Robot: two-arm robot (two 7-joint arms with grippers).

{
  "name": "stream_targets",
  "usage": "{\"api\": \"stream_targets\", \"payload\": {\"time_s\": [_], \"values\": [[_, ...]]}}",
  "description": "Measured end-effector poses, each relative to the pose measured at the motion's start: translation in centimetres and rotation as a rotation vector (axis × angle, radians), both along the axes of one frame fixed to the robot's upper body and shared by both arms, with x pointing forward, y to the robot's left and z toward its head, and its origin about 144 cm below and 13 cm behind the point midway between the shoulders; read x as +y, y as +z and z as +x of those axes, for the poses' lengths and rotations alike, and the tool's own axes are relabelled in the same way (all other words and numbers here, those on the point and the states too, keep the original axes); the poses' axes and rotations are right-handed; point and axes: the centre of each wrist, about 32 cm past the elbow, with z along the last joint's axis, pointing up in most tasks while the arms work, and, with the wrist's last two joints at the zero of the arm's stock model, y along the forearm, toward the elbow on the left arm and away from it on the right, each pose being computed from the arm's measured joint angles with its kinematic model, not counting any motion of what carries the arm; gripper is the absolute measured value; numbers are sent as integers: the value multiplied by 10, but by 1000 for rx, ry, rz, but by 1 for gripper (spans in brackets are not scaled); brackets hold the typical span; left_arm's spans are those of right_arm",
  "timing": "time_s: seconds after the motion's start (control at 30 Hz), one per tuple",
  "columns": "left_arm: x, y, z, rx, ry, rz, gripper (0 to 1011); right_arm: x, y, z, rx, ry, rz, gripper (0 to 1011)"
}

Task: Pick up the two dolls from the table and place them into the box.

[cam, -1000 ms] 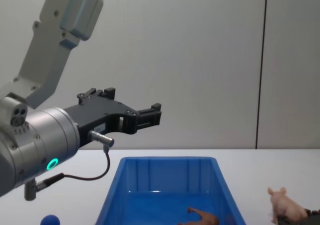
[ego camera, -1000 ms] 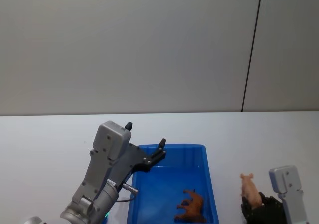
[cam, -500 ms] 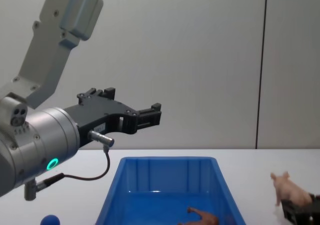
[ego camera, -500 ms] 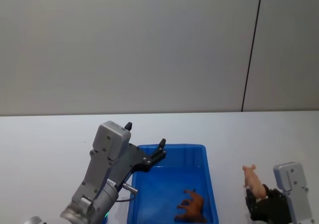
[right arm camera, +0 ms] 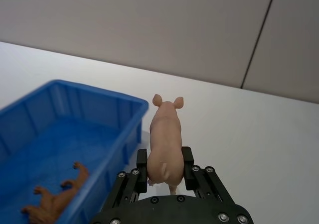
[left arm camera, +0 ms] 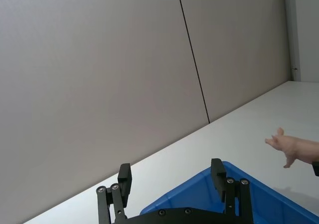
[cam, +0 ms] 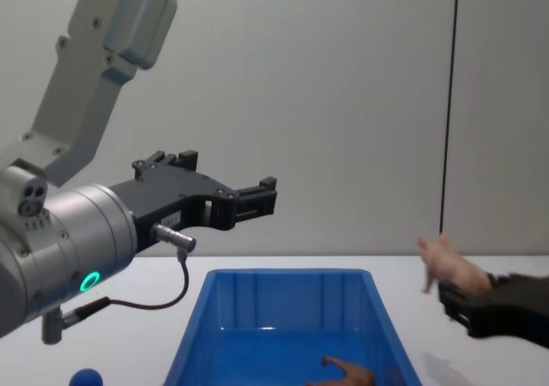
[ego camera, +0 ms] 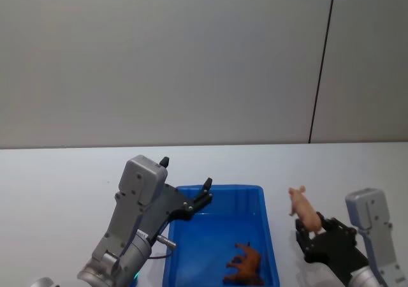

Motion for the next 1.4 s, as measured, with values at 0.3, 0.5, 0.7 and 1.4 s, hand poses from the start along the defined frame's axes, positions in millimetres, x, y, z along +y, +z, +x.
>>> {"api": "stream_targets", "payload": {"time_s": [0.3, 0.5, 0.7, 1.4], "values": [[0, 0, 0, 0, 0, 0, 1001, 9, 14, 11, -42, 128, 60, 383], [0, 0, 0, 0, 0, 0, 1001, 19, 20, 23, -56, 216, 96, 383], [0, 0, 0, 0, 0, 0, 1001, 29, 24, 35, -59, 277, 122, 495], [0, 0, 0, 0, 0, 0, 1001, 34, 29, 46, -58, 215, 130, 1001]]}}
